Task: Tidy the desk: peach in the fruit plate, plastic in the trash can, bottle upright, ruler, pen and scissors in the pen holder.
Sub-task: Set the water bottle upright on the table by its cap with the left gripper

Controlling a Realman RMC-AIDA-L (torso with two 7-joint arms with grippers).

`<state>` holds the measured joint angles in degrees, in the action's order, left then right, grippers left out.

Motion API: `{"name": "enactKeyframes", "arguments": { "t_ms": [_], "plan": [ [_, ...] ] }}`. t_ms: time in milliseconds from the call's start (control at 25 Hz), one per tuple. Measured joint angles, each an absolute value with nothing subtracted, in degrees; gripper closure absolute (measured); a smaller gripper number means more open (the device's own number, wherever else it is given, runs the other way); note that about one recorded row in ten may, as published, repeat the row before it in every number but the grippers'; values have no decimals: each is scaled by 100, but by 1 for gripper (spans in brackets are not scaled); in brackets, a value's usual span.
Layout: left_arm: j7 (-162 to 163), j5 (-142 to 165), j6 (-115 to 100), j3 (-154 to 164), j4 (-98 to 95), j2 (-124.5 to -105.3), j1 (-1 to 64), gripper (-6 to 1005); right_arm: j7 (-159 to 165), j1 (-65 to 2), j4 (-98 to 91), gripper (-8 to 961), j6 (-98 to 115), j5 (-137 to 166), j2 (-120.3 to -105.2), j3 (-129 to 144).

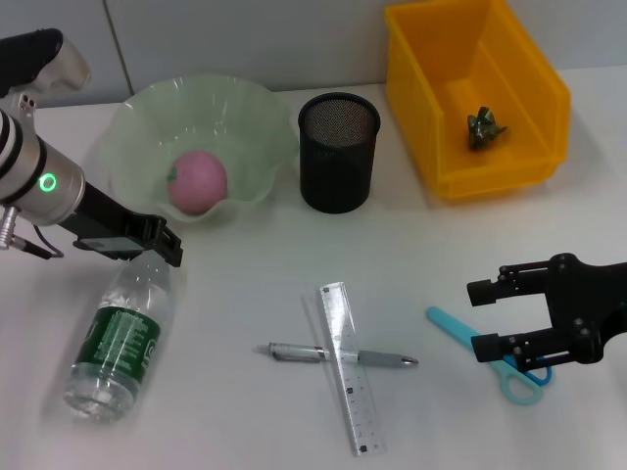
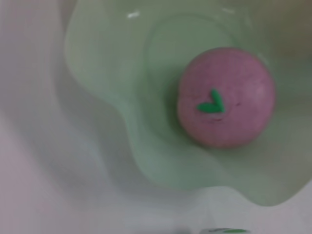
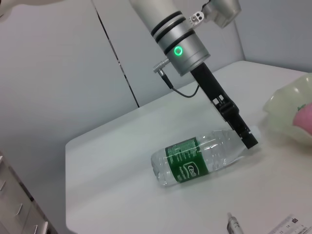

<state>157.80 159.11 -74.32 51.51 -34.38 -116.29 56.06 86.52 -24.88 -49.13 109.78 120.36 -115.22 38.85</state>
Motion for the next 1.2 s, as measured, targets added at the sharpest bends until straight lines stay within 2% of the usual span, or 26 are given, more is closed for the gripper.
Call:
{"name": "enactKeyframes", "arguments": {
  "t_ms": [400,920,1200],
  "plan": [
    [15545,15588,-8231,4991,-4325,-11718,5494,554,8673,-2517,-4915,226,10974,12015,-11522,3885],
    [15209,14738,-9096,4954,-5124,-11473,5216,556,8688,-2561,-4895,227,10935,12042,-11516,3839],
    [15099,14717,-9511,4946,-5580,-11457,5136,556,8766,-2620,-4862,227,10933,12047,-11516,3866]
  ]
}}
